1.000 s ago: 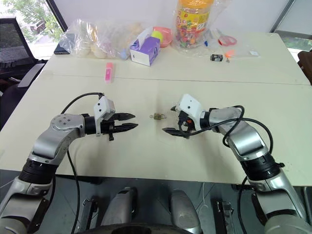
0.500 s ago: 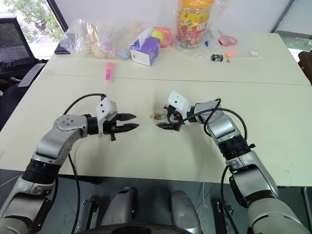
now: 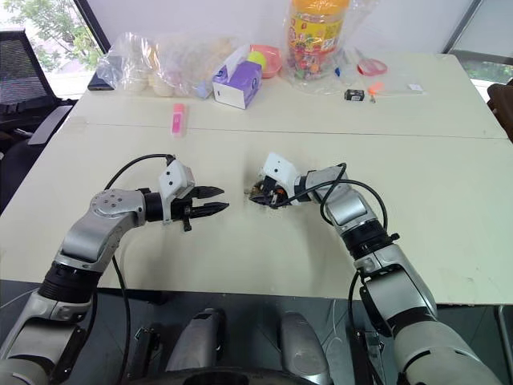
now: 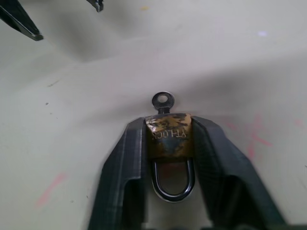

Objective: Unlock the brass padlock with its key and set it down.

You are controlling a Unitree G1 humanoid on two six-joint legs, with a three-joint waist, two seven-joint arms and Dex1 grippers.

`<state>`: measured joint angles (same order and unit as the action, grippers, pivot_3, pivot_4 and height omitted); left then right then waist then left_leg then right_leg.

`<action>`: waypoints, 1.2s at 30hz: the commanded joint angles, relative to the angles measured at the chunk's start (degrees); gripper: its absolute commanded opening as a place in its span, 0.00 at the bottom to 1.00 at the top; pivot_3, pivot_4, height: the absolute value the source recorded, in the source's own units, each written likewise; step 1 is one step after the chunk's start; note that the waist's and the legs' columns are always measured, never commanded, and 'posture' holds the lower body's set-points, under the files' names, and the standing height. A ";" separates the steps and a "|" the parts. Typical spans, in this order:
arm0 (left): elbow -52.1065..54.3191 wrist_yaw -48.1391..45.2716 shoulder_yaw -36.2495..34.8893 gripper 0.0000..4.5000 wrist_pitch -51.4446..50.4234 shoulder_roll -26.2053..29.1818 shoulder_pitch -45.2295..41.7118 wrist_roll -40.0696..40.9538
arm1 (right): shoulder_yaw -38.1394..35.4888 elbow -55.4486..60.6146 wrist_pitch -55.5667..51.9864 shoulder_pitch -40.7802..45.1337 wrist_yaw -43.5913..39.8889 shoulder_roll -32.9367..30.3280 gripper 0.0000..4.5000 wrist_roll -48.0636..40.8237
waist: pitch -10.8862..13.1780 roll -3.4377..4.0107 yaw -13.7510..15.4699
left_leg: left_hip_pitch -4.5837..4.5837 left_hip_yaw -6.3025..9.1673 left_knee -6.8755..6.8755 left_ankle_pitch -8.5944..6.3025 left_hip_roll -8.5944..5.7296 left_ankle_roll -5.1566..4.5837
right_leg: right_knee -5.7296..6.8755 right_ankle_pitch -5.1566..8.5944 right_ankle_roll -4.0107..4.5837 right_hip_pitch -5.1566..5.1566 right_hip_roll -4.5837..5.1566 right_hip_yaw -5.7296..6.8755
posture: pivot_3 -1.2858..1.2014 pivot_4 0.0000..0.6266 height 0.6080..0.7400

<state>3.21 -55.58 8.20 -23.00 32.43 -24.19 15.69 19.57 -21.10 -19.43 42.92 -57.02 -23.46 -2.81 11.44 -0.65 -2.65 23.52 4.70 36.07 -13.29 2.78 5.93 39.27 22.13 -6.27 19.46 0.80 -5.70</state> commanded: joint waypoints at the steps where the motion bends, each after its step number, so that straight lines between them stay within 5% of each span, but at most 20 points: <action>1: 0.00 0.03 -1.11 0.39 0.99 -0.50 -0.60 0.74 | 0.91 2.38 -0.58 -2.00 0.11 -0.23 0.16 1.51 | 0.00 0.00 0.00 | 0.00 0.00 0.00 0.00 0.00 0.00 | 0.00 0.00 0.00 0.00 0.00 0.00 | 0.52 0.24 1.00; 16: -2.01 -1.84 -8.22 0.39 -13.84 -7.43 -10.13 17.69 | -5.73 29.47 41.35 -12.58 23.81 -16.27 0.16 24.96 | 0.01 0.00 0.53 | 0.14 0.00 0.03 0.00 -0.02 0.00 | -0.01 0.00 -0.02 0.09 0.01 0.00 | 0.52 0.24 1.00; 36: 1.08 -1.12 -9.72 0.39 -20.79 -7.82 -12.73 25.23 | -7.10 32.33 44.21 -12.67 22.96 -16.40 0.16 24.94 | 0.01 0.00 0.20 | 0.09 0.00 0.07 0.01 -0.03 0.03 | -0.02 0.00 -0.01 0.00 0.04 0.00 | 0.52 0.24 1.00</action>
<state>1.93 -56.28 -1.23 -43.60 24.47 -36.36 39.49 13.95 9.27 24.13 29.06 -34.25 -40.07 23.37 11.45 -0.65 -2.45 23.61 4.70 36.14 -13.27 2.75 5.96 39.24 22.13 -6.28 19.46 0.84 -5.70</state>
